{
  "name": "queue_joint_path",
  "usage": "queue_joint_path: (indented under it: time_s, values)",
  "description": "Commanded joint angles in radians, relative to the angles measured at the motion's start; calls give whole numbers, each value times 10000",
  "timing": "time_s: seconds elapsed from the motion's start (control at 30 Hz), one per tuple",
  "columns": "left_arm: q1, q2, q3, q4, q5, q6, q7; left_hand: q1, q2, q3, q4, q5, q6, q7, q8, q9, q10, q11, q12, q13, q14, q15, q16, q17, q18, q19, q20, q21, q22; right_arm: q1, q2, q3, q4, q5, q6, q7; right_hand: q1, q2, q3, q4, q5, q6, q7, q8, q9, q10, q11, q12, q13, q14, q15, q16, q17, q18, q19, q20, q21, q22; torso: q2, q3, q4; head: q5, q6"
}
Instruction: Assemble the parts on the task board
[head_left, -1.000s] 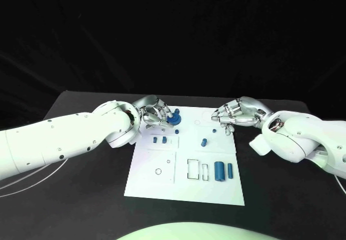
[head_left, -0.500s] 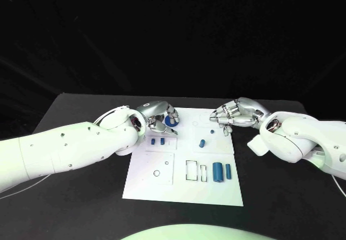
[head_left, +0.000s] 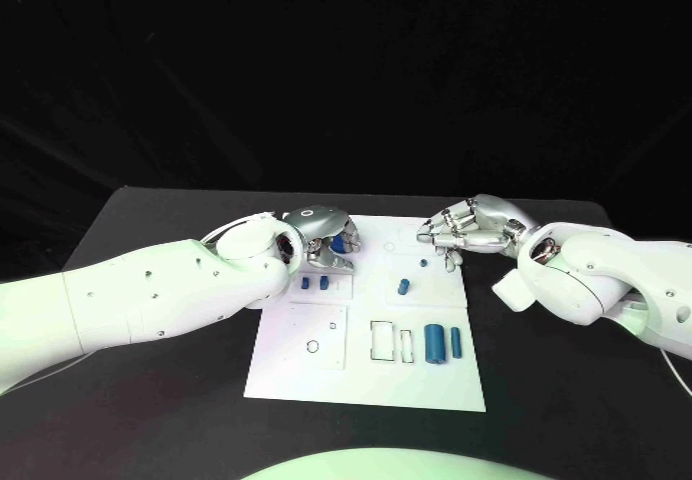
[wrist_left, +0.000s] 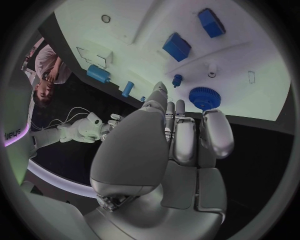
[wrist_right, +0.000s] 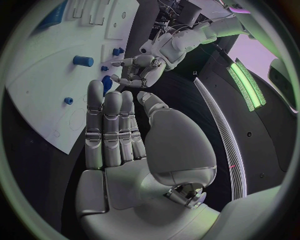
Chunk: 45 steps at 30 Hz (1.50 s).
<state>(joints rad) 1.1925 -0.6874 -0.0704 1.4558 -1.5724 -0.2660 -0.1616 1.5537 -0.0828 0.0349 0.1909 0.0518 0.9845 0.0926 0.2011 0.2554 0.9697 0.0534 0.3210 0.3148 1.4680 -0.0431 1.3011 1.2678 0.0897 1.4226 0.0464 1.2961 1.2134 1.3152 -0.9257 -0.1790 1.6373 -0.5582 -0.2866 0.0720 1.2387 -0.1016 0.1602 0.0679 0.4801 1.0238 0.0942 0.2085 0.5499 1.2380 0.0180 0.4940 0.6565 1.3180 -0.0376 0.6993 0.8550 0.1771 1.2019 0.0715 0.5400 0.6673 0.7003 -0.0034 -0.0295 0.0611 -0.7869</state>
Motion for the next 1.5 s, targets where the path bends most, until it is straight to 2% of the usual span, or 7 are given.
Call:
queue_joint_path:
  time_s: [0.03, 0.17, 0.43, 0.6, 0.87, 1.27, 1.5]
  values:
    - [-2, 67, 8, -44, -352, 341, -173, -11, -175, 196, 109, -32, 108, -3, -113, -86, 160, 14, -182, -186, 286, 57, 55, -43, -108, 68, 40, 37, 41, -7, 2, 2, 22, -12, 39, 107, 41, 52, 20, 25, 50, -54, 16, 35, 15, -69, 10, -7, 17, -47, 4, -64, -6, 41, -77, 7, 35, 12, 2, 1, -10, -26, -20]
    - [-1, 176, 8, -142, -358, 496, -253, -72, -338, 441, 246, -30, 242, 2, -241, -184, 351, 18, -373, -385, 289, 87, 78, -83, -108, 71, 65, 53, 69, -6, 10, 2, 33, -15, 38, 107, 41, 52, 20, 25, 50, -54, 16, 35, 15, -69, 10, -7, 17, -47, 4, -64, -6, 41, -77, 7, 35, 12, 1, 1, 8, -32, -22]
    - [-5, 369, 9, -377, -366, 837, -397, -68, -455, 735, 339, -30, 438, 16, -343, -267, 625, 21, -526, -564, 289, 156, 121, -111, -133, 106, 119, 137, 183, -6, 10, 2, 58, -26, 46, 110, 41, 52, 20, 25, 50, -54, 16, 35, 15, -69, 10, -7, 17, -47, 4, -64, -6, 41, -77, 7, 35, 12, -1, -6, -8, -25, -46]
    - [-10, 436, 8, -456, -368, 934, -419, -76, -510, 825, 365, -29, 470, 33, -395, -301, 682, 35, -594, -626, 285, 175, 127, -132, -137, 111, 140, 156, 207, -6, 8, 3, 68, -37, 48, 115, 41, 52, 20, 25, 50, -54, 16, 35, 15, -69, 10, -7, 17, -47, 4, -64, -6, 41, -77, 7, 35, 12, -5, -8, -2, -74, -49]
    - [-30, 489, 7, -558, -368, 982, -407, -23, -518, 1008, 374, -28, 581, 39, -433, -333, 819, 39, -663, -704, 288, 196, 164, -131, -154, 143, 162, 228, 301, -6, 10, 3, 74, -40, 53, 120, 41, 52, 20, 25, 50, -54, 16, 35, 15, -69, 10, -7, 17, -47, 4, -64, -6, 41, -77, 7, 35, 12, -8, 7, 6, -64, -49]
    - [-93, 575, 8, -665, -368, 1029, -405, 286, -376, 1567, 264, -27, 866, 7, -495, -391, 1185, -5, -838, -896, 319, 172, 318, -41, -196, 222, 151, 410, 531, -5, 2, 3, 99, -49, 62, 125, 41, 52, 20, 25, 50, -54, 16, 35, 15, -69, 10, -7, 17, -47, 4, -64, -6, 41, -77, 7, 35, 12, 0, 1, 10, -53, -53]
    - [-111, 622, 8, -687, -347, 1066, -388, 294, -384, 1707, 250, -29, 935, 31, -534, -416, 1311, 6, -917, -965, 323, 185, 356, -29, -211, 242, 157, 464, 598, -5, 2, 3, 109, -57, 70, 129, 41, 52, 20, 25, 50, -54, 16, 35, 15, -69, 10, -7, 17, -47, 4, -64, -6, 41, -77, 7, 35, 12, -6, -2, 3, -55, -59]
